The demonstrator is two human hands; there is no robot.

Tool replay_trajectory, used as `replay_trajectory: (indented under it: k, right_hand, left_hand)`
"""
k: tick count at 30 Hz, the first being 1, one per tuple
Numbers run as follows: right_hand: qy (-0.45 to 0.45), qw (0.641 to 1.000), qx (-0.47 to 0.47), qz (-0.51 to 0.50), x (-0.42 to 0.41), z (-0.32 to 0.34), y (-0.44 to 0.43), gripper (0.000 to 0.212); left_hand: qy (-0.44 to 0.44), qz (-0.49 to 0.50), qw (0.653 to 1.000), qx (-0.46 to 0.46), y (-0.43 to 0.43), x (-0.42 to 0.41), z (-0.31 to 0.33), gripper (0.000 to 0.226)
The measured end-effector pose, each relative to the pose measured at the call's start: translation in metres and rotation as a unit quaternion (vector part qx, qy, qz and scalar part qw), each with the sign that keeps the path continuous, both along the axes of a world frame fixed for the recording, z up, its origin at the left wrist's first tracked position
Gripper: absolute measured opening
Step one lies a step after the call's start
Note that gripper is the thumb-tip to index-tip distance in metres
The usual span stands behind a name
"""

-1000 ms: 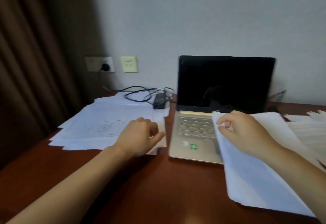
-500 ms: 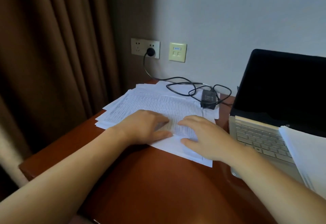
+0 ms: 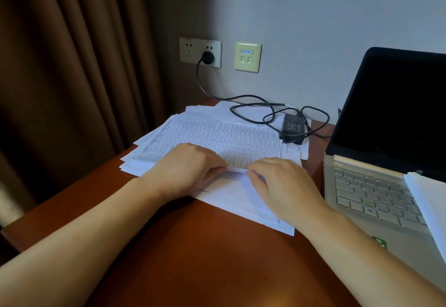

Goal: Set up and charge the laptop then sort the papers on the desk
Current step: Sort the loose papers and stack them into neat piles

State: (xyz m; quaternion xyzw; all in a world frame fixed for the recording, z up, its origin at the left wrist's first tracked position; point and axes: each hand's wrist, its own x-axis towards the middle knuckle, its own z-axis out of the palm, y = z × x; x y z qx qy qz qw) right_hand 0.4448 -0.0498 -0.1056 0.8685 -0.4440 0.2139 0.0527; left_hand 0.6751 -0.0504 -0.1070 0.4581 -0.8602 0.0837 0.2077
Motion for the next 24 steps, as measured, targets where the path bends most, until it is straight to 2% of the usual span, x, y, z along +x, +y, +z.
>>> replay_trajectory:
  k: [4,9,13,16,22,24]
  right_hand:
    - [0.001,1.0,0.018,0.011,0.001,0.002,-0.001,0.029]
    - [-0.052,0.998,0.037,-0.004,0.0,0.005,0.003,0.017]
    - [-0.079,0.995,0.061,-0.014,-0.001,0.004,0.001,0.027]
    - [-0.069,0.996,0.063,-0.01,0.0,0.003,0.002,0.029]
    - [-0.068,0.996,0.058,0.005,0.002,0.004,0.002,0.027]
    - [-0.057,0.998,0.034,-0.013,0.001,0.004,0.001,0.027]
  left_hand:
    - [0.036,-0.005,0.999,-0.007,0.002,0.001,0.002,0.04]
    - [0.049,-0.008,0.999,0.0,0.009,0.0,0.005,0.029]
    - [0.06,-0.018,0.998,0.028,0.013,0.004,0.005,0.04]
    - [0.064,-0.018,0.998,0.001,0.011,0.005,0.005,0.038]
    - [0.086,-0.008,0.996,-0.034,0.01,0.006,0.006,0.018]
    - [0.093,-0.006,0.994,-0.058,0.012,0.004,0.007,0.014]
